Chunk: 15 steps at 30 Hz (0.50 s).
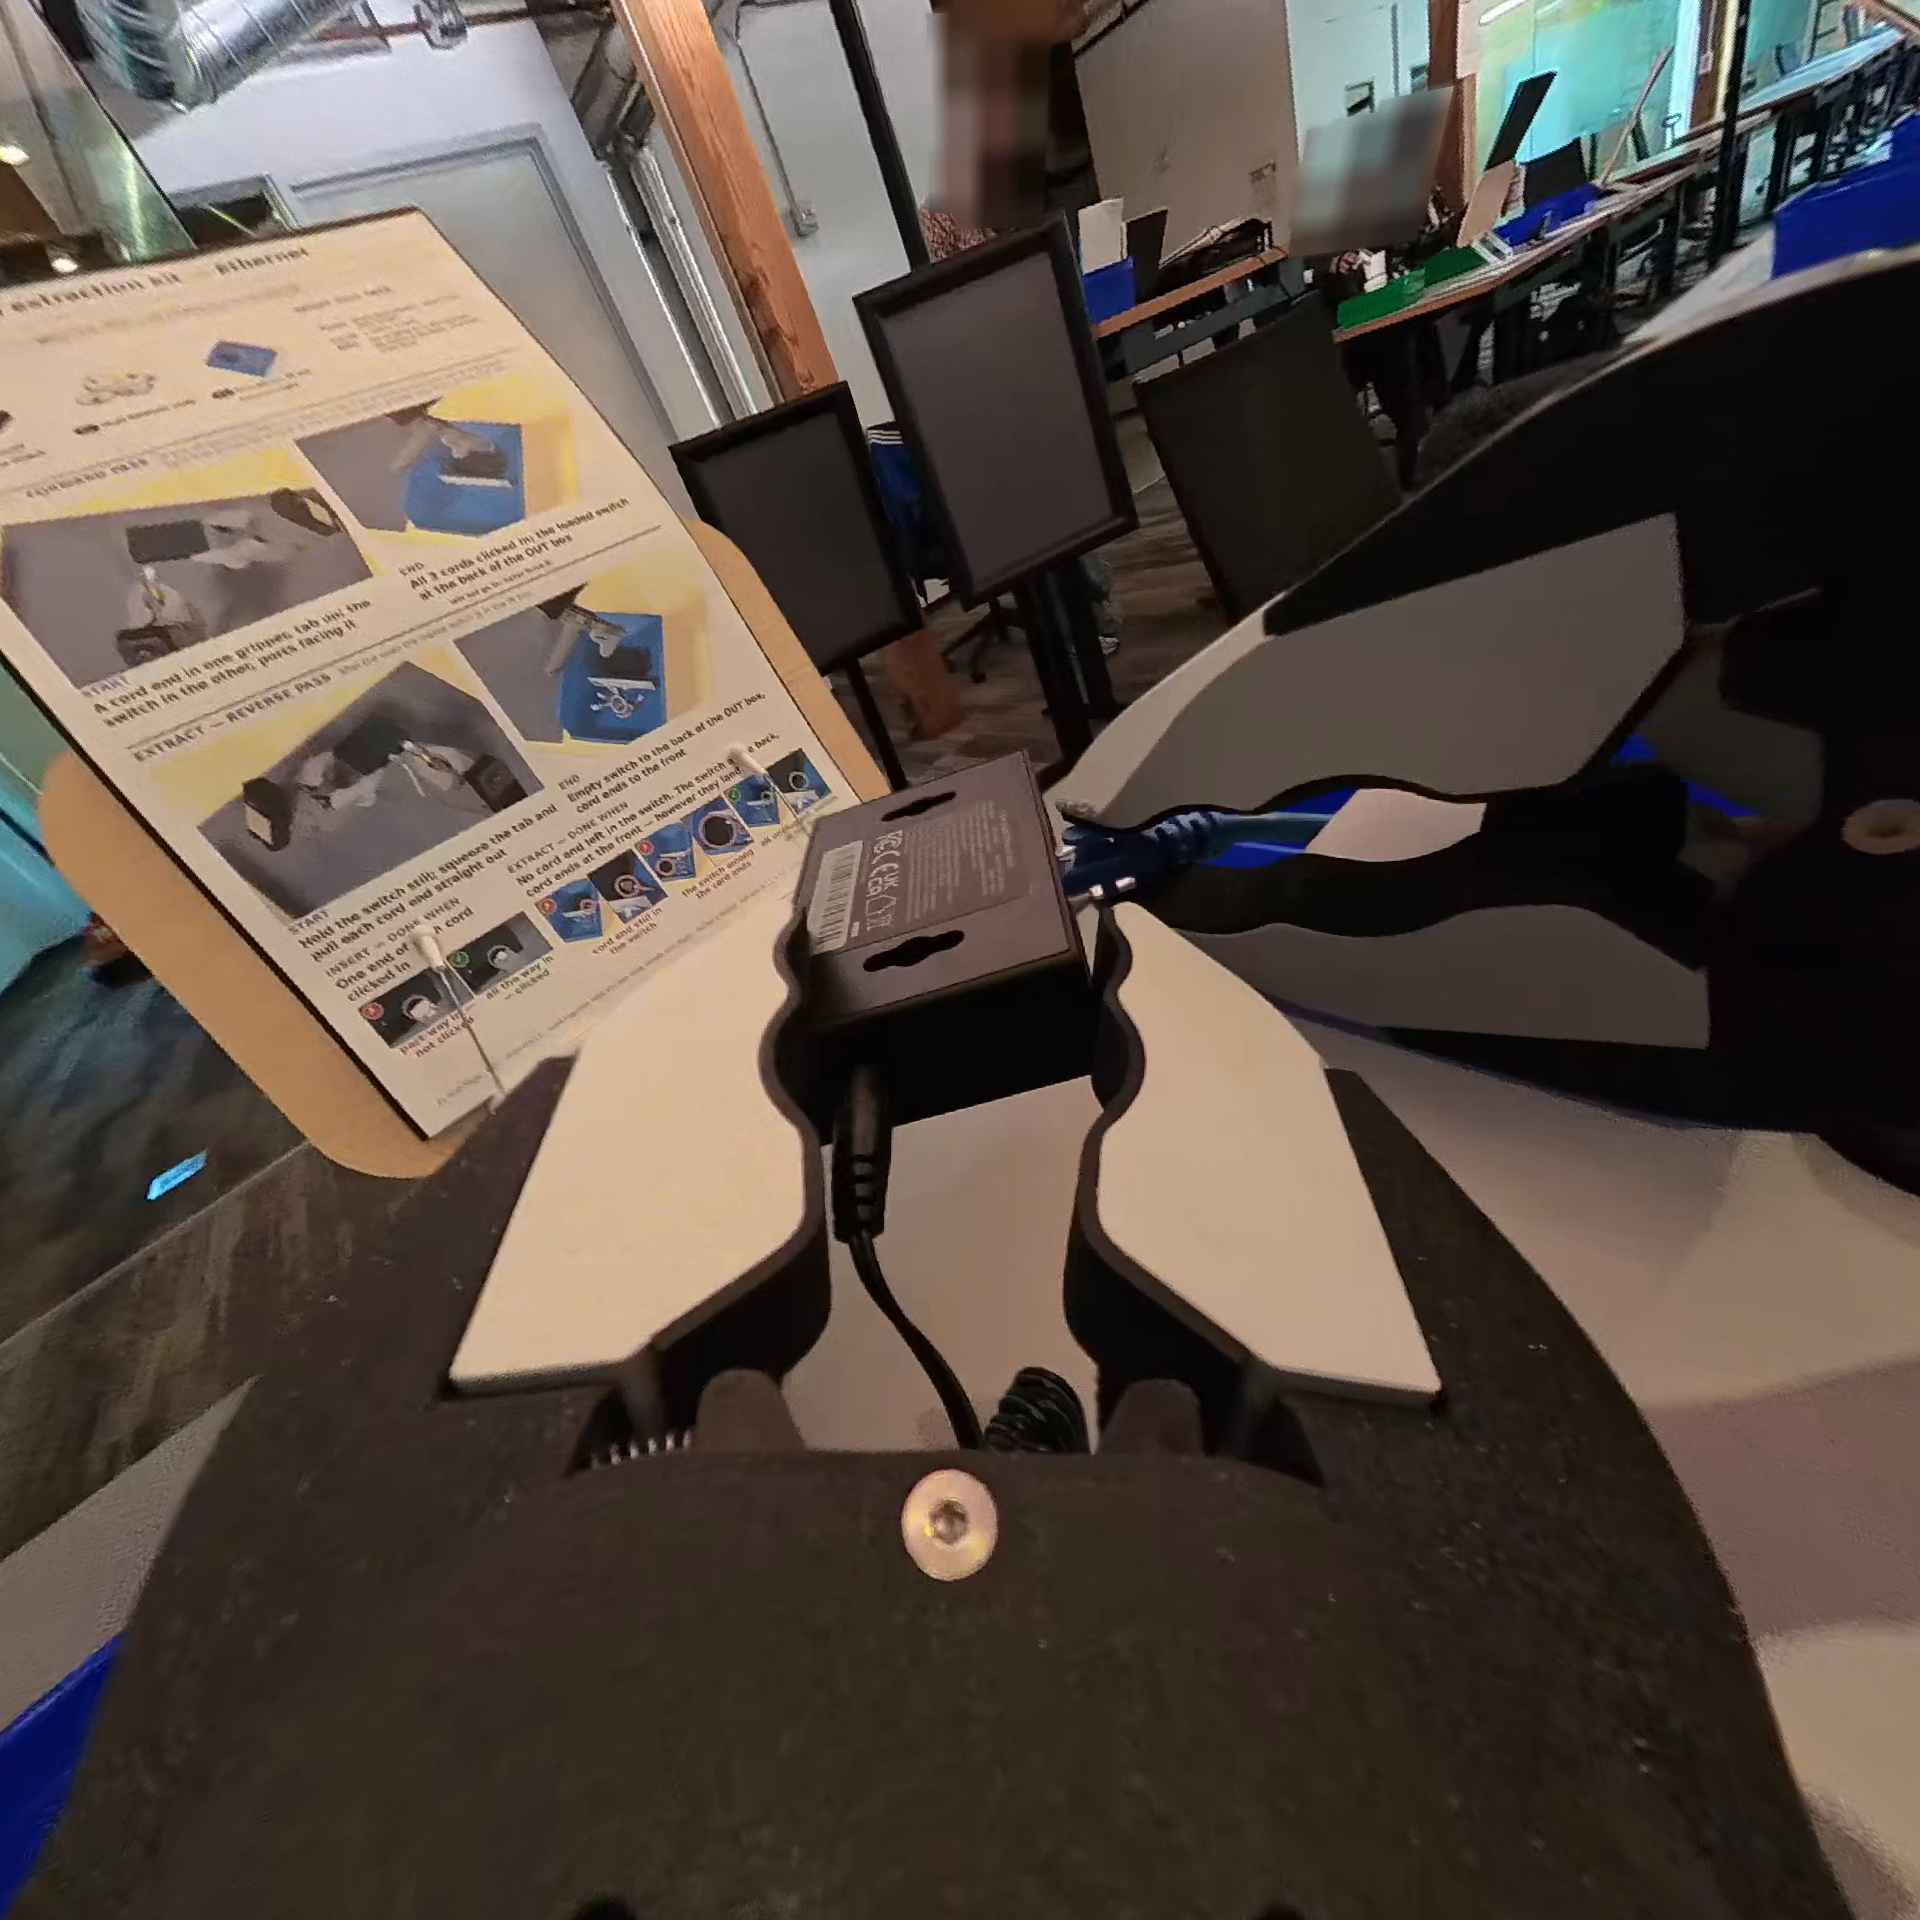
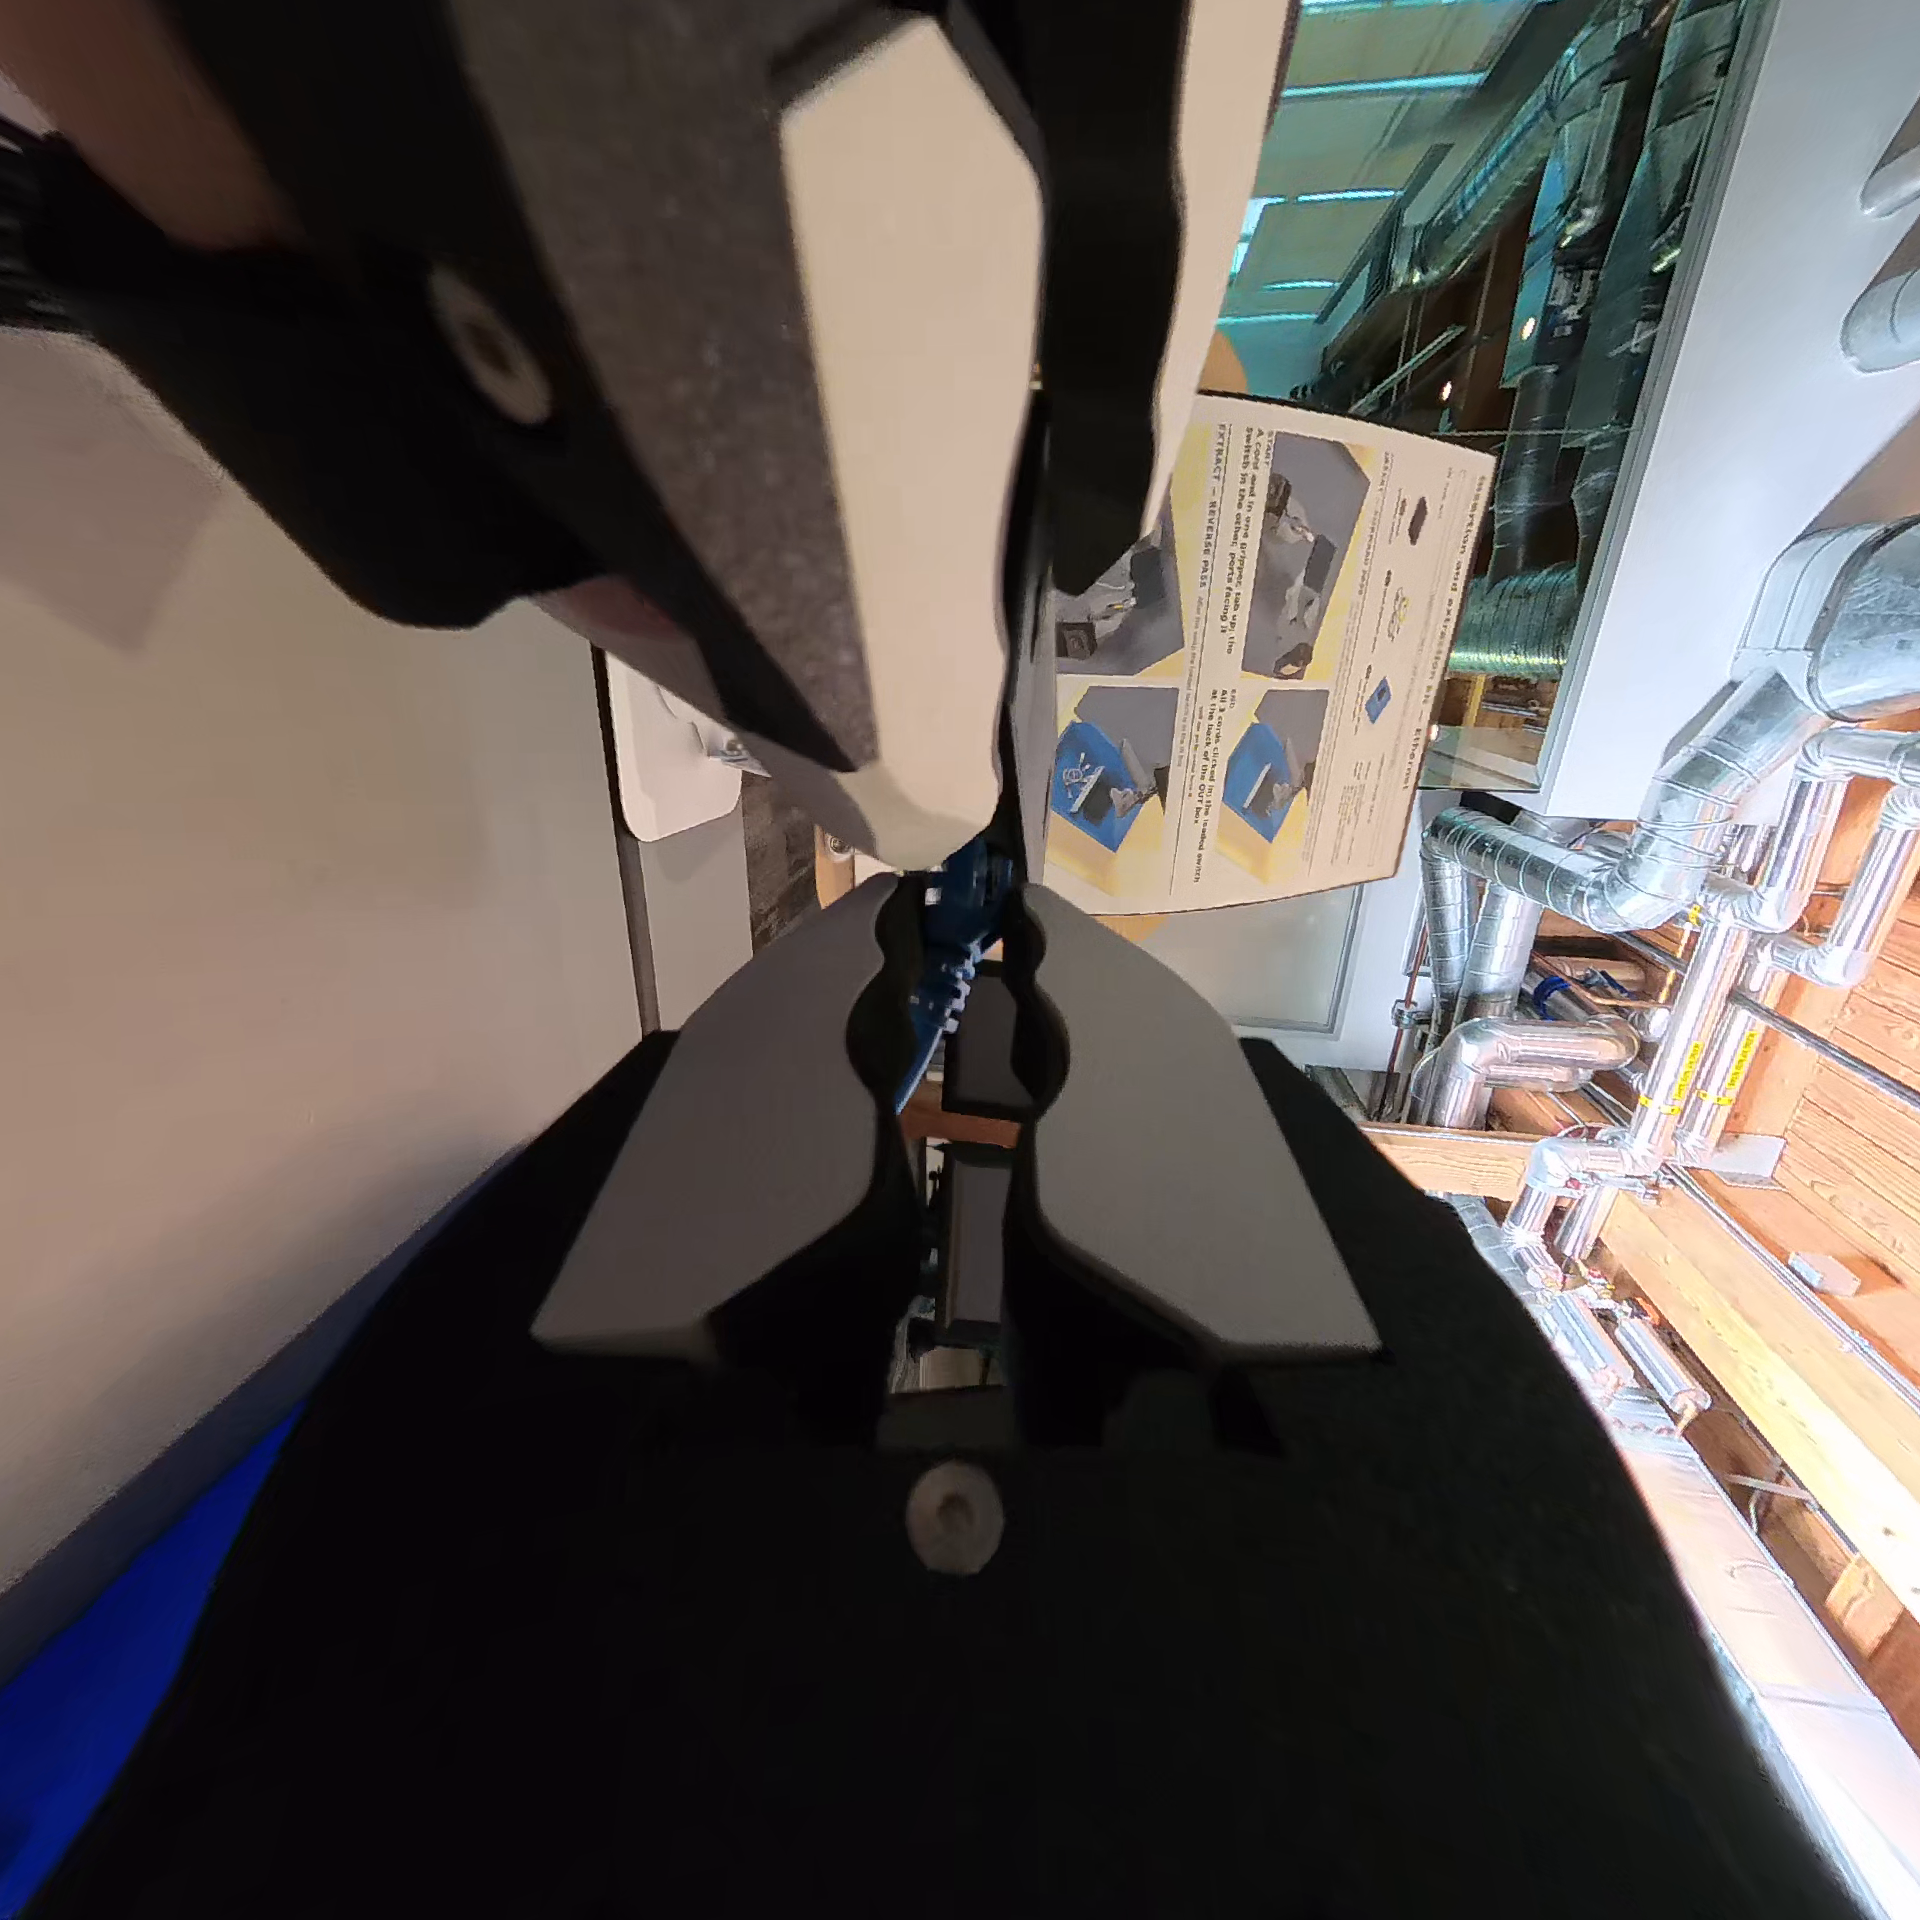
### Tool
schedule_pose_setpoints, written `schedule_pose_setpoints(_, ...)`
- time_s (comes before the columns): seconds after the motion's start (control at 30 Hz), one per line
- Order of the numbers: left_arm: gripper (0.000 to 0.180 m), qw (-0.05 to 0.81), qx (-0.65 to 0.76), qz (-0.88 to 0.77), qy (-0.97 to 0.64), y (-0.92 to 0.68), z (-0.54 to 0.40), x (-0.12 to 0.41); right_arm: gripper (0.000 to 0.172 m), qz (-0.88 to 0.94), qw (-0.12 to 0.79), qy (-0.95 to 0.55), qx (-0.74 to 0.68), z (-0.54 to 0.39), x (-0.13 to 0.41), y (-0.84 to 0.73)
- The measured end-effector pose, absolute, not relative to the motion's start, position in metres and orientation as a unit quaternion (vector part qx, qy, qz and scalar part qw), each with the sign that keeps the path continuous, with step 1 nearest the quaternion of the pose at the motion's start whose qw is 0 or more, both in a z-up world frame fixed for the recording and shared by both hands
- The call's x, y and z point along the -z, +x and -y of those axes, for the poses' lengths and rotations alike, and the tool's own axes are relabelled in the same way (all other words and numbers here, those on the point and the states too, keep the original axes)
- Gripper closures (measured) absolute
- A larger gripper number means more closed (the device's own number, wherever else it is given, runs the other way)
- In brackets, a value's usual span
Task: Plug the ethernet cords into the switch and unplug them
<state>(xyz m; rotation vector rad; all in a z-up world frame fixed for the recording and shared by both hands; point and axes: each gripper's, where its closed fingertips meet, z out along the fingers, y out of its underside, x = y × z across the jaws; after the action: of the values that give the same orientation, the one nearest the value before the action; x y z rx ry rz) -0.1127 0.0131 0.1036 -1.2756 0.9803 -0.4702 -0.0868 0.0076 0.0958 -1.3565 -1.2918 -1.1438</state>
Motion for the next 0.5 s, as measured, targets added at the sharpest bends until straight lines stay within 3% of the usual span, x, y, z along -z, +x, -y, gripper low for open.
schedule_pose_setpoints(0.1,0.097,0.662,0.210,-0.407,-0.594,-0.121,-0.029,-0.104,0.157,0.511,0.455,-0.552,0.477,-0.010,-0.097,-0.087)
schedule_pose_setpoints(0.2,0.118,0.620,0.261,-0.428,-0.604,-0.116,-0.023,-0.096,0.157,0.510,0.457,-0.551,0.477,-0.012,-0.094,-0.090)
schedule_pose_setpoints(0.5,0.118,0.615,0.270,-0.439,-0.597,-0.112,-0.029,-0.088,0.156,0.505,0.449,-0.559,0.480,-0.016,-0.087,-0.086)
